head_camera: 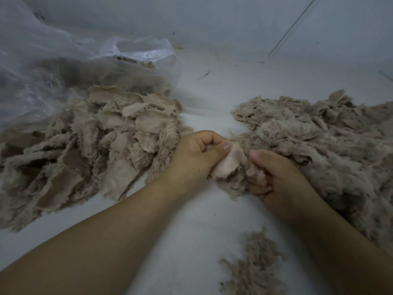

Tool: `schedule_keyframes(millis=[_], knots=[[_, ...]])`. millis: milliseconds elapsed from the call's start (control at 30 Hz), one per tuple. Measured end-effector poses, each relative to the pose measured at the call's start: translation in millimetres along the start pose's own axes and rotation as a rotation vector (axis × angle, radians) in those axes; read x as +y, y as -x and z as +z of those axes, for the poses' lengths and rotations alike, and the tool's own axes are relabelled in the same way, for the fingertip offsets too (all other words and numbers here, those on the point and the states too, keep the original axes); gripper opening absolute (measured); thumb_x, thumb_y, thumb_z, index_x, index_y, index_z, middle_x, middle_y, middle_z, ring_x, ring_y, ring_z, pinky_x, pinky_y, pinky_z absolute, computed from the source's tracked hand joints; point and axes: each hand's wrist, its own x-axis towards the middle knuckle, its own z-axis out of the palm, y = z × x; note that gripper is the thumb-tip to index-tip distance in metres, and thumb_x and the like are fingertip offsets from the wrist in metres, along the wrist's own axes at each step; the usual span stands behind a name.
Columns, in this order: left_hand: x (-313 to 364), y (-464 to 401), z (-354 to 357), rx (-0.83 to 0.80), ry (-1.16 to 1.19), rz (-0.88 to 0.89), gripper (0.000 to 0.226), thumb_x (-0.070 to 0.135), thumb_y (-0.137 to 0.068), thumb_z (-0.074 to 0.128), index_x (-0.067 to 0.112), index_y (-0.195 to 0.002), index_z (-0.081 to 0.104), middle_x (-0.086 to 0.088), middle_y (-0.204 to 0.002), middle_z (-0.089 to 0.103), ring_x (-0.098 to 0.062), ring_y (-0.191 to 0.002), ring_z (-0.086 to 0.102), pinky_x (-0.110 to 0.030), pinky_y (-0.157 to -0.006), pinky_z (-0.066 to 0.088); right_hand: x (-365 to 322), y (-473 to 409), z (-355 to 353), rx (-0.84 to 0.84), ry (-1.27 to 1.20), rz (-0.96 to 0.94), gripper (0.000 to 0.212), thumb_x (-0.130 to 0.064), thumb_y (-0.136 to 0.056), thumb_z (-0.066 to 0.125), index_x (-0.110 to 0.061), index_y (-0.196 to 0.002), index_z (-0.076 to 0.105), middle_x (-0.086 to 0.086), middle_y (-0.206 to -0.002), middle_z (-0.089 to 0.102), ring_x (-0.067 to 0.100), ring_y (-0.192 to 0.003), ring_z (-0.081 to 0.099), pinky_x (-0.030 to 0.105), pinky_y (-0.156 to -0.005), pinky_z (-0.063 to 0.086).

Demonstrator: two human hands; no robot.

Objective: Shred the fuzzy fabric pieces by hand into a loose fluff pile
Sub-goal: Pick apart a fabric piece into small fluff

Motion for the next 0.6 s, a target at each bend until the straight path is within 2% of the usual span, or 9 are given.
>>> schedule_keyframes(millis=[67, 133, 300, 400, 467, 533, 600], knots=[[-0.2, 1.9, 2.6, -0.047, 0.031, -0.014, 0.022, 0.003, -0.09, 0.064, 0.012, -0.07, 0.066, 0.003, -0.053, 0.059, -0.003, -0.041, 0.048, -0.013, -0.039, 0.036, 0.2, -1.1, 0.4, 0.006, 0.024, 0.003, 0.022, -0.024, -0.07, 0.074, -0.013, -0.07, 0.055, -0.003, -0.053, 0.041, 0.002, -0.038, 0.03, 0.013, -0.033, 0.023], [0.0, 2.4, 3.8, -0.063, 0.047, -0.027, 0.021, 0.003, -0.09, 0.064, 0.011, -0.071, 0.066, 0.001, -0.054, 0.06, -0.004, -0.041, 0.049, -0.013, -0.04, 0.037, 1.5, -0.9, -0.2, 0.01, 0.09, 0.001, 0.026, -0.025, -0.067, 0.074, -0.01, -0.078, 0.058, -0.003, -0.054, 0.043, 0.001, -0.039, 0.03, 0.013, -0.033, 0.024], [-0.6, 0.1, 2.3, 0.022, 0.033, -0.024, 0.027, 0.002, -0.091, 0.062, 0.013, -0.067, 0.064, 0.002, -0.052, 0.06, -0.005, -0.04, 0.049, -0.014, -0.039, 0.037, 3.2, -0.5, -1.5, 0.043, 0.102, -0.042, 0.015, -0.016, -0.072, 0.065, -0.006, -0.07, 0.055, 0.005, -0.055, 0.035, 0.005, -0.037, 0.027, 0.015, -0.035, 0.023], [-0.7, -2.1, -0.6, 0.076, 0.053, -0.032, 0.026, 0.003, -0.093, 0.06, 0.007, -0.067, 0.062, -0.007, -0.05, 0.055, -0.01, -0.036, 0.044, -0.017, -0.037, 0.035, 2.8, -0.9, -2.8, 0.025, 0.085, -0.037, 0.012, -0.013, -0.074, 0.063, -0.008, -0.064, 0.058, 0.006, -0.055, 0.037, 0.005, -0.037, 0.027, 0.014, -0.035, 0.021], [-1.0, -4.0, -2.2, 0.125, 0.056, -0.042, 0.026, 0.003, -0.094, 0.059, 0.005, -0.068, 0.061, -0.01, -0.051, 0.052, -0.013, -0.036, 0.041, -0.018, -0.037, 0.033, 1.1, 0.7, -4.1, -0.015, 0.09, -0.035, 0.012, -0.01, -0.072, 0.065, -0.011, -0.061, 0.063, 0.004, -0.052, 0.041, 0.005, -0.036, 0.028, 0.014, -0.036, 0.02], [-0.6, -6.4, -5.8, 0.207, 0.033, -0.039, 0.026, 0.005, -0.093, 0.06, 0.009, -0.067, 0.063, -0.007, -0.05, 0.053, -0.012, -0.038, 0.042, -0.019, -0.038, 0.032, 0.0, 3.0, -7.5, -0.1, 0.156, -0.037, 0.014, -0.005, -0.068, 0.073, -0.015, -0.059, 0.069, 0.001, -0.049, 0.048, 0.005, -0.037, 0.03, 0.015, -0.038, 0.021], [1.1, -8.5, -9.7, 0.269, -0.02, -0.003, 0.022, 0.006, -0.091, 0.064, 0.012, -0.071, 0.07, 0.0, -0.054, 0.061, -0.009, -0.045, 0.049, -0.019, -0.045, 0.039, -2.2, 6.8, -8.4, -0.234, 0.289, -0.051, 0.006, -0.013, -0.061, 0.078, -0.017, -0.065, 0.076, -0.001, -0.054, 0.058, 0.004, -0.042, 0.038, 0.015, -0.042, 0.028]])
